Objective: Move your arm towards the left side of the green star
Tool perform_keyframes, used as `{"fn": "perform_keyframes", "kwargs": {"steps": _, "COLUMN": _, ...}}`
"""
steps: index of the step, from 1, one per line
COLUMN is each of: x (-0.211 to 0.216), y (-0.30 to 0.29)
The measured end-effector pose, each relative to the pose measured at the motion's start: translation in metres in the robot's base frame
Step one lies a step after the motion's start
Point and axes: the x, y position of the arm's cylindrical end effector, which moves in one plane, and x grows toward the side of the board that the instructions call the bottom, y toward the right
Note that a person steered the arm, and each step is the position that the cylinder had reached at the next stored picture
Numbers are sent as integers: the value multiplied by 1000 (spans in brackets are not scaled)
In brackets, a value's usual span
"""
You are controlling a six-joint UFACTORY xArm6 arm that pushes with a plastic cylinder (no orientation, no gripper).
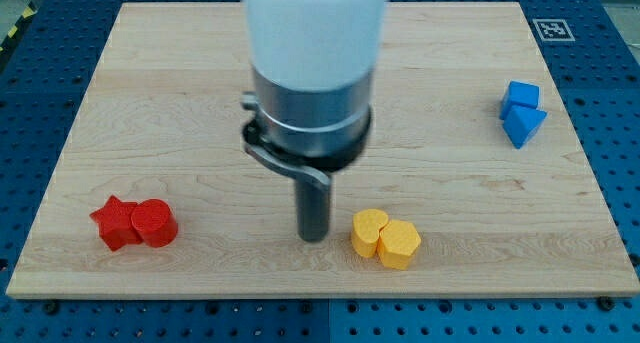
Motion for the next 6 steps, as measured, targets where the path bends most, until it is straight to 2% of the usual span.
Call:
{"fn": "perform_keyframes", "kwargs": {"steps": 1, "x": -32, "y": -39}}
{"fn": "perform_keyframes", "kwargs": {"steps": 3, "x": -38, "y": -45}}
{"fn": "perform_keyframes", "kwargs": {"steps": 4, "x": -55, "y": -58}}
{"fn": "perform_keyframes", "kwargs": {"steps": 6, "x": -156, "y": -98}}
